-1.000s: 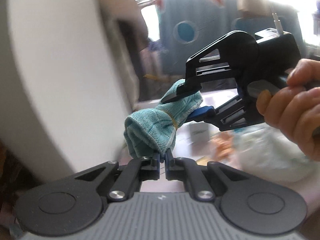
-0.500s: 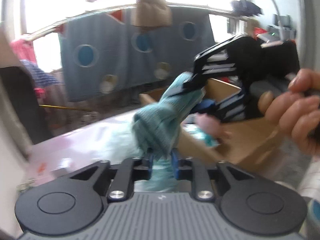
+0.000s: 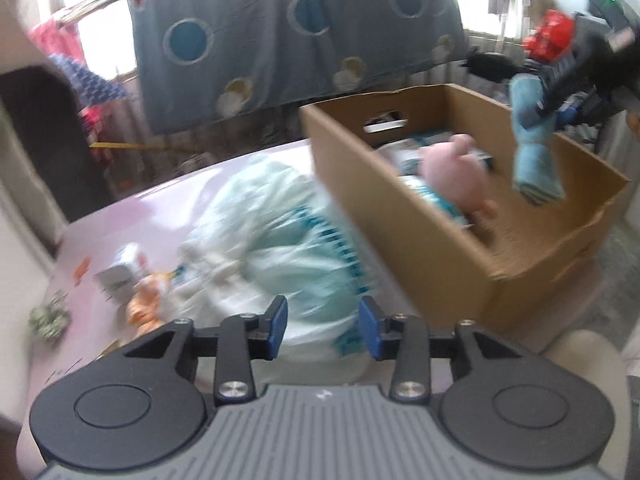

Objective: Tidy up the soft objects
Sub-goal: 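Carry the teal towel into the cardboard box and open the right tool, then move the open right tool back over the table to the white yogurt cup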

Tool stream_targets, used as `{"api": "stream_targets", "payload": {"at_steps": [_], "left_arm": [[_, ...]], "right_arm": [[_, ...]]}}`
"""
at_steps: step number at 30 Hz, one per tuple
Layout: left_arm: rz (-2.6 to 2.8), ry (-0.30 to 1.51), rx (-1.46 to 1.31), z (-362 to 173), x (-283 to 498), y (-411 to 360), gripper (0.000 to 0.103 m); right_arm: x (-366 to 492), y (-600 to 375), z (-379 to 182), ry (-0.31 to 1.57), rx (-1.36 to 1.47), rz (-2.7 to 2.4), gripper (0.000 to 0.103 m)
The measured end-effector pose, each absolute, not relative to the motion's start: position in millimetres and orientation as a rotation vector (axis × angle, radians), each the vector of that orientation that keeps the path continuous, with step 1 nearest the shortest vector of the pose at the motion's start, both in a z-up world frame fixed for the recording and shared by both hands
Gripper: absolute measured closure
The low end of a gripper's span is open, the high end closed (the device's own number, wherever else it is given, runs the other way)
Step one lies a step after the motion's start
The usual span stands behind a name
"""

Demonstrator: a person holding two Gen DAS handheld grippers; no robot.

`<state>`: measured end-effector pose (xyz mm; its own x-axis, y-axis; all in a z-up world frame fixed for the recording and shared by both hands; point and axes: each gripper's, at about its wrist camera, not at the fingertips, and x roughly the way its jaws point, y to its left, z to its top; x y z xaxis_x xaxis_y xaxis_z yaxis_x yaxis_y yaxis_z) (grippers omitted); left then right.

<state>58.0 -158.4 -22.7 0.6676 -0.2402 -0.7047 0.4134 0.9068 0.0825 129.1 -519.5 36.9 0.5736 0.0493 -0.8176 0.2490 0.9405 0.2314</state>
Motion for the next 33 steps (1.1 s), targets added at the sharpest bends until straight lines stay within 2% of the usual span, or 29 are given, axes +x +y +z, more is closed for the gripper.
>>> {"api": "stream_targets", "payload": {"at_steps": [3, 5, 8, 13, 17, 27, 33], "left_arm": [[-0.306, 0.762, 0.212, -19.1, 59.5, -134.0, 0.052], [-0.27, 0.763, 0.191, -16.1, 58.0, -117.5, 0.044], [-0.218, 0.76, 0.172, -10.8, 55.0, -92.6, 0.036], [-0.14, 0.746, 0.141, -9.7, 46.3, -50.7, 0.024], [-0.09, 0.722, 0.101, -5.1, 37.4, -18.3, 0.019], [-0.044, 0.613, 0.006, 0.9, 12.2, 43.6, 0.017], [-0.001, 0.615, 0.061, -8.7, 3.4, 60.5, 0.017]], "right_arm": [[153.1, -499.5, 13.3, 1.006, 0.169, -0.169, 0.07], [165.9, -487.0, -1.4, 1.029, 0.11, -0.202, 0.059], [164.4, -472.8, -5.5, 1.008, 0.118, -0.191, 0.053], [134.7, -468.8, 24.2, 0.916, 0.184, -0.173, 0.041], [100.5, -459.1, 57.1, 0.846, 0.298, -0.091, 0.038], [106.1, -363.8, 86.4, 0.852, 0.505, 0.262, 0.035], [123.1, -260.9, 71.6, 0.898, 0.436, 0.486, 0.033]]}}
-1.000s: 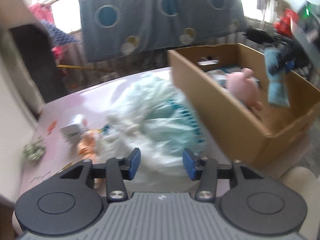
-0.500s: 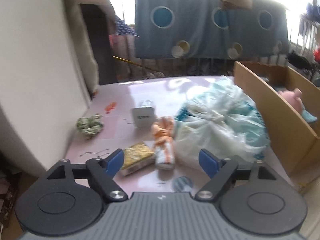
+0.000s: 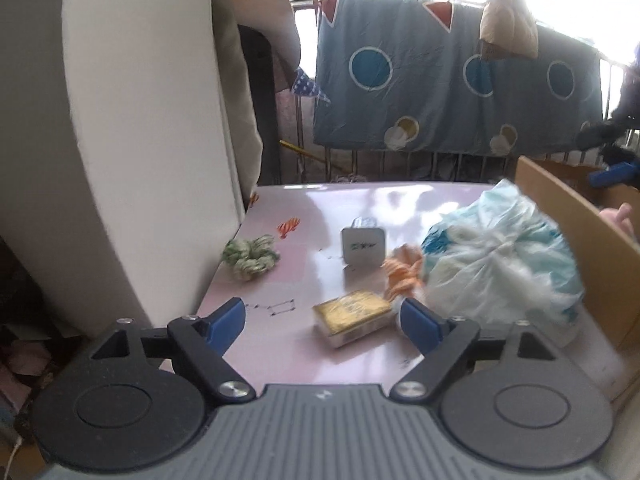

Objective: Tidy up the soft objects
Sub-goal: 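Move the open right tool back over the table to the white yogurt cup, then close the right tool on the white yogurt cup's rim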

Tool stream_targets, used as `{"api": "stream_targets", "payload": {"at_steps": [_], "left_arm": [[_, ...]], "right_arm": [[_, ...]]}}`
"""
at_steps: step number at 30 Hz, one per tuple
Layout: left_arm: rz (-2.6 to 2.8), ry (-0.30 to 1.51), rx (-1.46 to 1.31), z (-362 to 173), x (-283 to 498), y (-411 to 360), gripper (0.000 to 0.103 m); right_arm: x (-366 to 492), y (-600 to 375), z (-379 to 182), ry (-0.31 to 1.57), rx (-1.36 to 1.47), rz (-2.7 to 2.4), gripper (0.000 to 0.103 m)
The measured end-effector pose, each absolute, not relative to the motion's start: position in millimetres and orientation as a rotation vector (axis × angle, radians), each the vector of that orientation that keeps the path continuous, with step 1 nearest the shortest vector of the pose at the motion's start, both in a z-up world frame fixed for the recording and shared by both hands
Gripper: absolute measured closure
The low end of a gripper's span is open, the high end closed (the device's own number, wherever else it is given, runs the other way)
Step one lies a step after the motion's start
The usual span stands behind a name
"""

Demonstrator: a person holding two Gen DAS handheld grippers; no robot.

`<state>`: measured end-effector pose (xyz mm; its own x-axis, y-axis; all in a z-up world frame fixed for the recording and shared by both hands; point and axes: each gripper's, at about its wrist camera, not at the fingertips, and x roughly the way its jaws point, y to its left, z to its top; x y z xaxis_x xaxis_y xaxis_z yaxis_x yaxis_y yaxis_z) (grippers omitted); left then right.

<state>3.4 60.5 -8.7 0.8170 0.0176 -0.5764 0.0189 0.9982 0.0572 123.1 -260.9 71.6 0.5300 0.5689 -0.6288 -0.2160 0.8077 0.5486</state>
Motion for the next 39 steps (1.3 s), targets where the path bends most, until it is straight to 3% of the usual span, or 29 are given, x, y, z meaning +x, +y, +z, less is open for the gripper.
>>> {"api": "stream_targets", "payload": {"at_steps": [6, 8, 11, 19, 29, 39], "left_arm": [[-0.017, 0.585, 0.029, -16.0, 45.8, 74.1, 0.018], [-0.051, 0.589, 0.015, -19.8, 73.5, 74.7, 0.024], [-0.137, 0.596, 0.051, -31.3, 114.9, 66.1, 0.026], [-0.246, 0.636, 0.154, -74.0, 184.7, 37.1, 0.03], [-0.242, 0.758, 0.094, -106.9, 241.6, 29.9, 0.022], [-0.239, 0.824, 0.086, -123.2, 269.9, 25.3, 0.027]], "right_arm": [[157.3, -168.4, 48.9, 0.949, 0.235, 0.584, 0.034], [180.2, -149.9, 37.9, 0.969, 0.232, 0.598, 0.037], [216.0, -129.0, 19.1, 0.973, 0.201, 0.622, 0.05], [287.6, -101.9, -41.8, 1.052, 0.134, 0.663, 0.065], [320.5, -108.8, -88.9, 1.154, 0.357, 0.656, 0.066], [324.8, -114.5, -94.8, 1.161, 0.438, 0.651, 0.069]]}}
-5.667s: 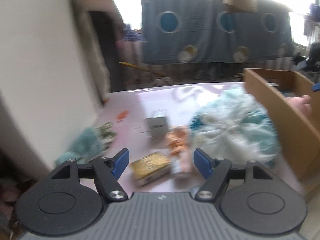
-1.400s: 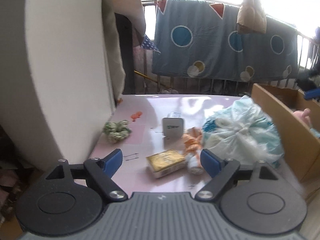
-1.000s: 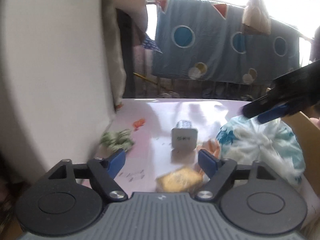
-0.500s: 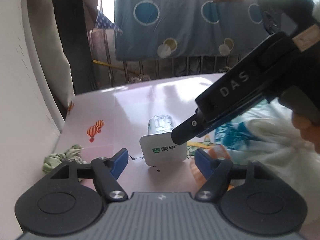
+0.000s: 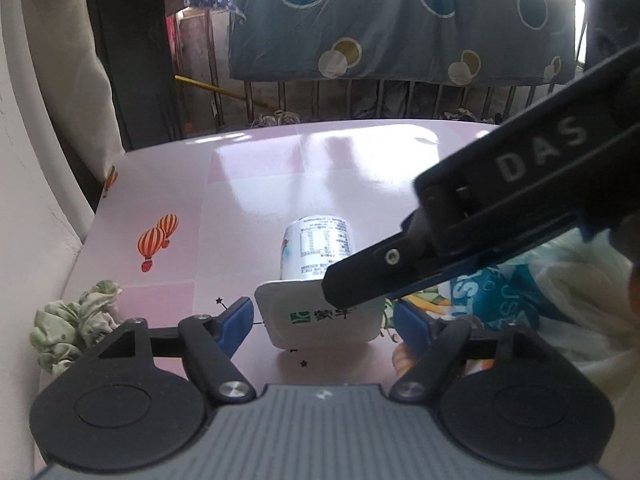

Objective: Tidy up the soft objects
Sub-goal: 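Close the right tool on the white yogurt cup's rim, then carry the yogurt cup into the box and open the right tool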

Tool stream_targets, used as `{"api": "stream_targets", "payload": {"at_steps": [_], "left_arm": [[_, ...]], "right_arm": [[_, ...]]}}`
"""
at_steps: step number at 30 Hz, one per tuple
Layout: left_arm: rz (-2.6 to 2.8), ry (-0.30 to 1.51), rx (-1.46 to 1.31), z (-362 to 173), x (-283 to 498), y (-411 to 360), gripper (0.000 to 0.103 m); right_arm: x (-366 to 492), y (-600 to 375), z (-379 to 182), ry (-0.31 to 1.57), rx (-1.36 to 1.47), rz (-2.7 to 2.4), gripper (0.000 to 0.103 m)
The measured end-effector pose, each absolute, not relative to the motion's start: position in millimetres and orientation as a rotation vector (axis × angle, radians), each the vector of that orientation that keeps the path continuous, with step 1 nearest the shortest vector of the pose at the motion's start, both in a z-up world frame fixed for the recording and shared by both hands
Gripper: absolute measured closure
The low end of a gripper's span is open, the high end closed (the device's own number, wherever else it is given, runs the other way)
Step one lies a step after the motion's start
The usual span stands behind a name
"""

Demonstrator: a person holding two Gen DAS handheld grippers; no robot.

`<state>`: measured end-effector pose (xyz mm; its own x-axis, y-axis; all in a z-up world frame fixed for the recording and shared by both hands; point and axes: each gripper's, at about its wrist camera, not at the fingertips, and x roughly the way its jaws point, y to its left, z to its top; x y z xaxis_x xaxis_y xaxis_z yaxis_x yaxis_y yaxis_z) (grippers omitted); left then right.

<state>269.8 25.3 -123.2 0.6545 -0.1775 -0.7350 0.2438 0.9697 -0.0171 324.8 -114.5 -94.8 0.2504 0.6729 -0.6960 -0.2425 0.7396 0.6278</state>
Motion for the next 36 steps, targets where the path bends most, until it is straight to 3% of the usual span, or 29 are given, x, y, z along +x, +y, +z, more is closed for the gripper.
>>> {"api": "stream_targets", "payload": {"at_steps": [4, 20, 29, 36], "left_arm": [[-0.237, 0.853, 0.05, -127.3, 276.8, 27.5, 0.039], [-0.178, 0.852, -0.005, -97.3, 270.7, 26.5, 0.04], [-0.171, 0.797, 0.028, -51.5, 250.0, 17.2, 0.04], [-0.238, 0.73, 0.059, 12.4, 212.7, -17.5, 0.041]], "right_arm": [[324.6, -111.2, -95.1, 1.157, 0.443, 0.649, 0.071], [326.1, -117.7, -77.1, 1.128, 0.515, 0.653, 0.077], [314.2, -136.8, -42.5, 1.081, 0.613, 0.685, 0.078], [272.4, -184.2, 15.8, 0.988, 0.677, 0.7, 0.078]]}}
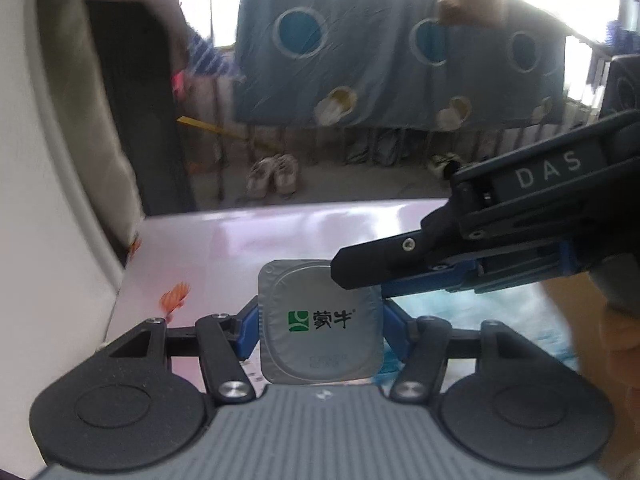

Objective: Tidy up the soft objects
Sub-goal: 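Carry the yogurt cup into the box and open the right tool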

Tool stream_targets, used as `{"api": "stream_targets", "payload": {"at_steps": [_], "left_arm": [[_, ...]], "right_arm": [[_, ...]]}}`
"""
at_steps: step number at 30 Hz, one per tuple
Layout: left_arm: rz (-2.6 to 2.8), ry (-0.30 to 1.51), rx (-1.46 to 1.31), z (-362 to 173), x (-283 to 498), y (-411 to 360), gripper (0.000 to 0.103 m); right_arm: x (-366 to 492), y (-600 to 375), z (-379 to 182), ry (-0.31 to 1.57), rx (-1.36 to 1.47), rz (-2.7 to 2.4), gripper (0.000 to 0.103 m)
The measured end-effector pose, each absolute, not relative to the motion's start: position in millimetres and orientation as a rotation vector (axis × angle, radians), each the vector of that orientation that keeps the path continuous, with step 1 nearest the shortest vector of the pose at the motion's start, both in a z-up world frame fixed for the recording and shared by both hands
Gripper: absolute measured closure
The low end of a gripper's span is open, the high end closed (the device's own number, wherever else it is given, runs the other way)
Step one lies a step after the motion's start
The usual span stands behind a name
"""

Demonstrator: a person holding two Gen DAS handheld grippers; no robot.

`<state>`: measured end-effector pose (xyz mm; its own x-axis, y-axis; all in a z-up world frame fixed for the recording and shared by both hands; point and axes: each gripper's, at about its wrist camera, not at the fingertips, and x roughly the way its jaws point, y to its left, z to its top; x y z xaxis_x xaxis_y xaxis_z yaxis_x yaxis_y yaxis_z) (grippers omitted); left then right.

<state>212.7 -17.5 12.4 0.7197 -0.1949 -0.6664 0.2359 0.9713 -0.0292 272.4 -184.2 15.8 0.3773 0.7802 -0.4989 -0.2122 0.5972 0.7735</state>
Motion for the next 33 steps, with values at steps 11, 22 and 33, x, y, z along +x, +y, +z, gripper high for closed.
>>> {"api": "stream_targets", "payload": {"at_steps": [11, 22, 33], "left_arm": [[-0.55, 0.669, 0.129, 76.6, 150.6, -167.0, 0.041], [-0.775, 1.006, 0.192, 38.2, 148.2, -288.7, 0.041], [-0.743, 1.191, 0.283, -9.7, 149.4, -308.9, 0.043]], "right_arm": [[152.0, -356.5, 90.2, 0.852, 0.746, 0.481, 0.078], [78.0, -480.4, 34.0, 0.977, 0.941, 0.265, 0.075], [89.4, -483.1, -19.6, 1.153, 0.984, 0.229, 0.057]]}}
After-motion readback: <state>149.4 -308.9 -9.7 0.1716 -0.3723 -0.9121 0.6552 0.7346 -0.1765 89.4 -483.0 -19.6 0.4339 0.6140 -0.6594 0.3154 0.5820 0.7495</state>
